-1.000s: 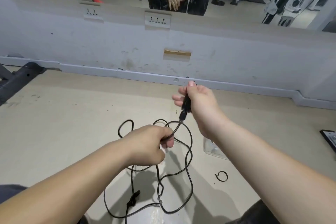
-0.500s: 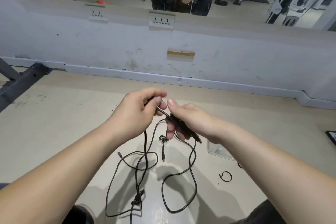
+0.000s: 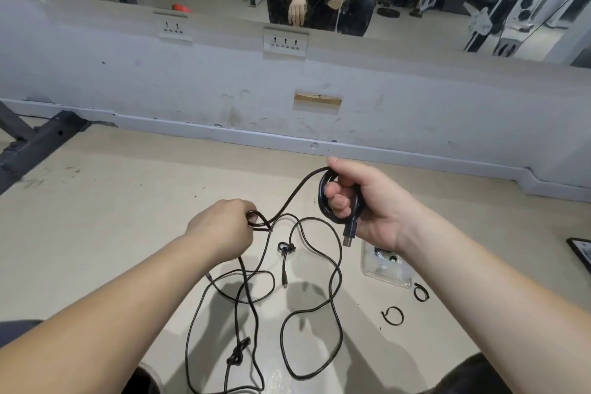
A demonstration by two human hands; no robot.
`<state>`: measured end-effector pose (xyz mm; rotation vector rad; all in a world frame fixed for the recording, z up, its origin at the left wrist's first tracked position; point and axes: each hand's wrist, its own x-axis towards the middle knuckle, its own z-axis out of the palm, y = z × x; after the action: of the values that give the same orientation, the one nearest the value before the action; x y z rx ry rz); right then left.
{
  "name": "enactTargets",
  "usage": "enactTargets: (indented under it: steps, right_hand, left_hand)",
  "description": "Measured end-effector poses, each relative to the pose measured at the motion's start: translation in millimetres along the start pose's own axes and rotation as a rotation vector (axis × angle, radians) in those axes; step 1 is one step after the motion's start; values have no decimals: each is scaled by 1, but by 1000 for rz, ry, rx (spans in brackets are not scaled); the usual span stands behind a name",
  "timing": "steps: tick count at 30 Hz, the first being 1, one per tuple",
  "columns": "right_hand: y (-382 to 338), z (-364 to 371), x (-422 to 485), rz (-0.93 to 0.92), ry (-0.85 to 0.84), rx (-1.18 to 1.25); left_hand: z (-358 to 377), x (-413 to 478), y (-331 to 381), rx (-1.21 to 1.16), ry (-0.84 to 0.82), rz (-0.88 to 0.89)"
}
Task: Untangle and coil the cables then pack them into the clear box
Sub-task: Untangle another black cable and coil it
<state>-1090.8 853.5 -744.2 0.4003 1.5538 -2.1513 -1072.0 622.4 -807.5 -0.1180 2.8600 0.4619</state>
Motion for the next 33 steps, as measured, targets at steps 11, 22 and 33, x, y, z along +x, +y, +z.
enactTargets:
  steps: [11,22,33]
  right_hand:
    - [7,-3,10,-45,131,-225]
    - [18,10,4,-9,5,-400]
    - [14,13,7,143,-88,-175]
  left_hand:
    - [-13,1,8,-575,133,-94]
    - [-27,-5,17,-344,261,35]
    - [-21,-8,31,-968,91,103]
